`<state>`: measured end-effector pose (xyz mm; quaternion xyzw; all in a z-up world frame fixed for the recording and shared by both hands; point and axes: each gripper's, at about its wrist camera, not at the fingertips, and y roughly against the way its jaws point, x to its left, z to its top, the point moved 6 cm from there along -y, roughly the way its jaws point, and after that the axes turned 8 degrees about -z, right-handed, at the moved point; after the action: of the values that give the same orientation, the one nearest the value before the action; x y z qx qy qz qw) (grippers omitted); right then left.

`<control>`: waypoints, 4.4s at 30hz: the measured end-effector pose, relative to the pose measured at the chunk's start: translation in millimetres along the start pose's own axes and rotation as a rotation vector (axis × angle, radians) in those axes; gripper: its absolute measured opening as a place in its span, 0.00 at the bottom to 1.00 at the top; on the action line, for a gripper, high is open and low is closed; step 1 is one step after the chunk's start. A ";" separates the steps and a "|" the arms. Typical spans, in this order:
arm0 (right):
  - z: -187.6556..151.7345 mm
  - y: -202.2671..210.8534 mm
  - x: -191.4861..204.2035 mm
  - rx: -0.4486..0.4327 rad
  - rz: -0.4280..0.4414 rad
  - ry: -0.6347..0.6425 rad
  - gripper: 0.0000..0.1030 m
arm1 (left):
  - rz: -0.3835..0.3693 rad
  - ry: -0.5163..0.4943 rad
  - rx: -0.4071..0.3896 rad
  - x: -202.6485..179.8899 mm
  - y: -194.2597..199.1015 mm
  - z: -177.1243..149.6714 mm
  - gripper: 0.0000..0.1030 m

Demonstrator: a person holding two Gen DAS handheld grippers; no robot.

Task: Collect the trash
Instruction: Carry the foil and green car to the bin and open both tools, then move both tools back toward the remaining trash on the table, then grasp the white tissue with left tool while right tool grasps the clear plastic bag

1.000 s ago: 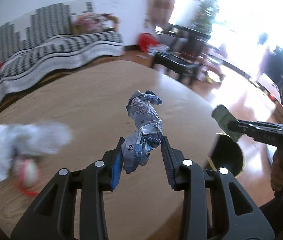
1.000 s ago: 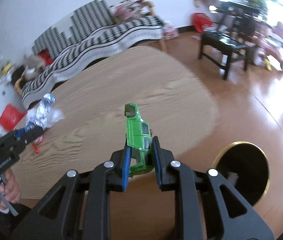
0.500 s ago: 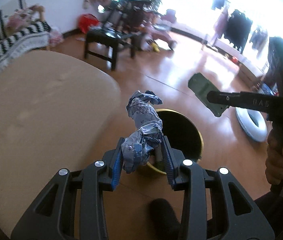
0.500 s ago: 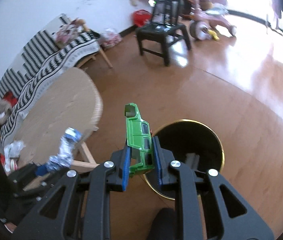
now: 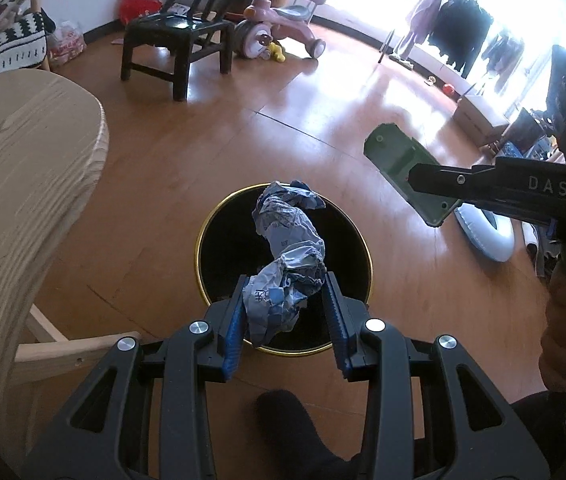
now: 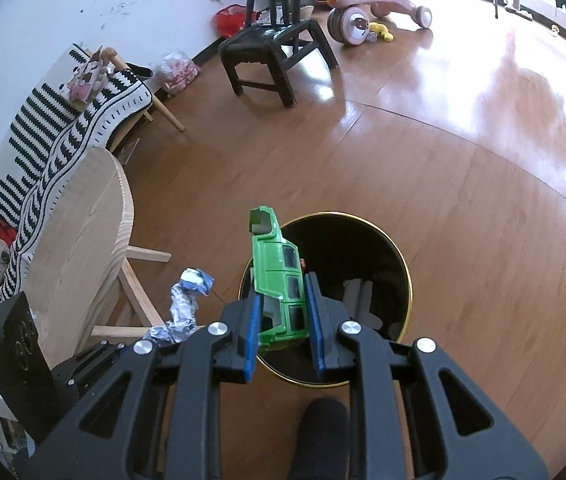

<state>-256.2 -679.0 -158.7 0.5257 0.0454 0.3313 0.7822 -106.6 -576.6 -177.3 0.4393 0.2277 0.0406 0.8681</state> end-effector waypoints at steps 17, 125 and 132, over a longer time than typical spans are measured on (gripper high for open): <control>6.1 0.5 -6.1 0.000 0.022 -0.025 0.32 | -0.011 -0.005 0.007 1.7 -3.8 2.4 0.48; -165.7 -101.6 684.2 0.027 0.450 0.821 0.85 | 0.600 0.618 -0.512 370.7 447.7 -221.1 0.11; -171.5 -108.6 689.5 0.076 0.473 0.835 0.12 | 0.601 0.631 -0.507 376.1 446.1 -220.7 0.11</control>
<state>258.3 -177.6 -136.2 0.3718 0.2470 0.6811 0.5804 191.9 -38.1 -76.8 0.2269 0.3255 0.4734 0.7864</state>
